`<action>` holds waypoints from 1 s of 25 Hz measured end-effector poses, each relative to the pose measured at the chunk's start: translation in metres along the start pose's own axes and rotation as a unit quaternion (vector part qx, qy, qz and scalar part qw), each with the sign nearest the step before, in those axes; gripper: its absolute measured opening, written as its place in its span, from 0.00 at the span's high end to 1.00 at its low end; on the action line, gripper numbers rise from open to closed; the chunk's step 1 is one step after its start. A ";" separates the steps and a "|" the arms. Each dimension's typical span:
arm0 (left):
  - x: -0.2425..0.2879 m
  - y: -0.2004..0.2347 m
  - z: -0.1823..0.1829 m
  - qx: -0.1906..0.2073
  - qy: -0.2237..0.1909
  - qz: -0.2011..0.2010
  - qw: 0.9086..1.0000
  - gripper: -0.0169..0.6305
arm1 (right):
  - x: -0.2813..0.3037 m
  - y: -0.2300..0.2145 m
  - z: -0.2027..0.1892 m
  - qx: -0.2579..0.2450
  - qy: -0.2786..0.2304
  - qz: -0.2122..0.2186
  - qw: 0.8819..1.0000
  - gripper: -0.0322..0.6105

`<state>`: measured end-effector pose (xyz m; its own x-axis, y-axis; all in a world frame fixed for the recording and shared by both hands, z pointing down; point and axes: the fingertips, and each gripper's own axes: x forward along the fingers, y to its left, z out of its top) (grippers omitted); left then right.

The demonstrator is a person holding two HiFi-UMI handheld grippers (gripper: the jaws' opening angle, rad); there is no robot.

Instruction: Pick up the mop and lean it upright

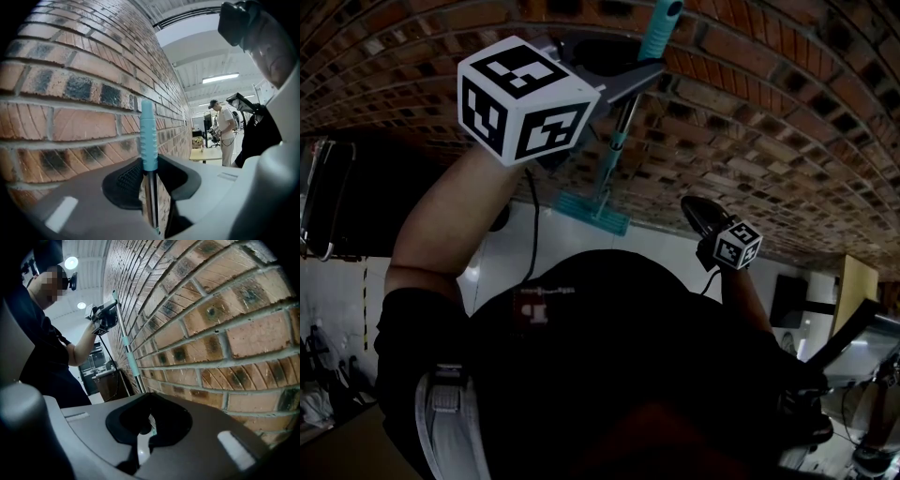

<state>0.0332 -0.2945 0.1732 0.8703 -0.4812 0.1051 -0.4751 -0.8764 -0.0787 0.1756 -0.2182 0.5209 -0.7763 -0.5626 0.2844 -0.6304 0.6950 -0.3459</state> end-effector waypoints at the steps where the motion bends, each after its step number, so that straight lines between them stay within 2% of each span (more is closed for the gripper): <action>1: 0.002 -0.002 -0.007 -0.002 0.004 0.000 1.000 0.83 | 0.000 0.000 0.000 0.000 0.000 0.000 1.000 0.93; 10: 0.012 -0.009 -0.083 -0.026 0.042 0.002 0.999 0.83 | 0.000 0.000 -0.001 0.000 0.001 0.000 1.000 0.93; 25: 0.043 -0.017 -0.255 -0.052 0.138 0.022 0.989 0.83 | -0.005 -0.003 -0.009 0.005 0.011 -0.008 1.000 0.93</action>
<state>0.0458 -0.3049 0.4317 0.7870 -0.4922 0.3720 -0.5344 -0.8452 0.0122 0.1819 -0.2137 0.5286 -0.7662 -0.5631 0.3095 -0.6424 0.6816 -0.3504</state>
